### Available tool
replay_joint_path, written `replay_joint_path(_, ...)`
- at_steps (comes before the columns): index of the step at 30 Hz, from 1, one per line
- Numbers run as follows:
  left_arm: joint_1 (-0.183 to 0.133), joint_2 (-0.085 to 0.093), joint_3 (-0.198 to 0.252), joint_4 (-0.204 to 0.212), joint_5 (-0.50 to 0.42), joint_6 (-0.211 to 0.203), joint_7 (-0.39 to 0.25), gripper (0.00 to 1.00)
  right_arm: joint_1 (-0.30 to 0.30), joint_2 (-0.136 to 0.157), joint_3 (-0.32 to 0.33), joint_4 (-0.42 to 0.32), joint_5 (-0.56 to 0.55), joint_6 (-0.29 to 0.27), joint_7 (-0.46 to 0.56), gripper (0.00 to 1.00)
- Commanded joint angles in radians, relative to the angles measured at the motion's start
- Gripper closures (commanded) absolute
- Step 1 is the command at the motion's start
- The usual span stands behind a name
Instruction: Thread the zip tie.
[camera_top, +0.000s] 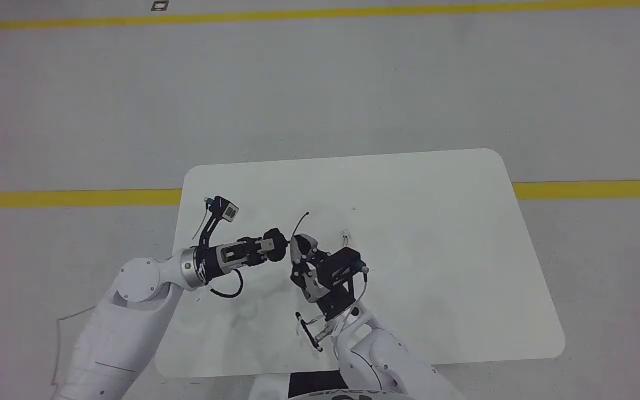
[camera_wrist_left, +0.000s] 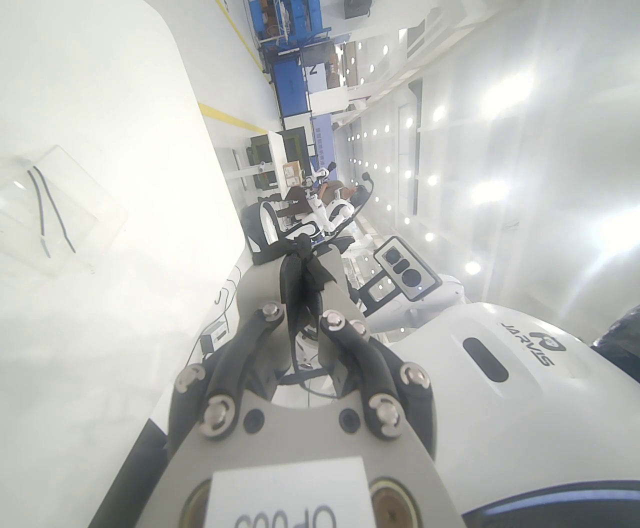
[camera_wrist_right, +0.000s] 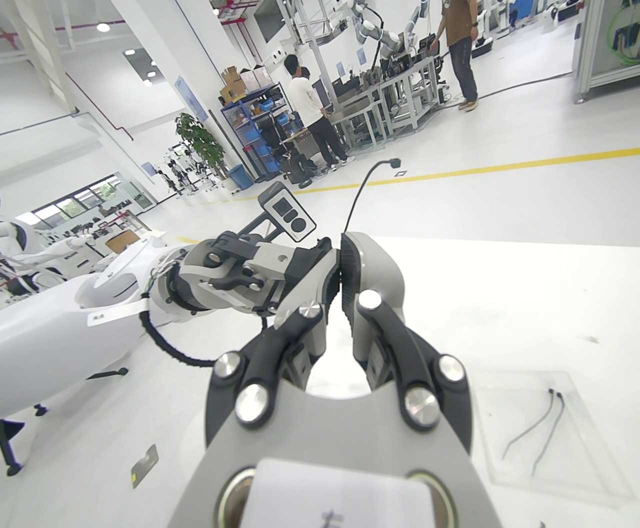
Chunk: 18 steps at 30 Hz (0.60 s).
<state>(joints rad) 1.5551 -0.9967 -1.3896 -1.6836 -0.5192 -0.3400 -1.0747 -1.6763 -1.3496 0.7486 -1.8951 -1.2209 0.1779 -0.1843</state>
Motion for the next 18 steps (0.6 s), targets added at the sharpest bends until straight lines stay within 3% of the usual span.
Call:
replay_joint_path(1,0.0,0.0,0.0,0.0,0.0,0.0,0.0,1.0,0.0,0.0,0.0,0.0,0.001,0.0,-0.001,1.0)
replay_joint_path(18,0.0,0.0,0.0,0.0,0.0,0.0,0.0,1.0,-0.002,0.001,0.0,0.002,-0.008,0.001,0.009,1.0)
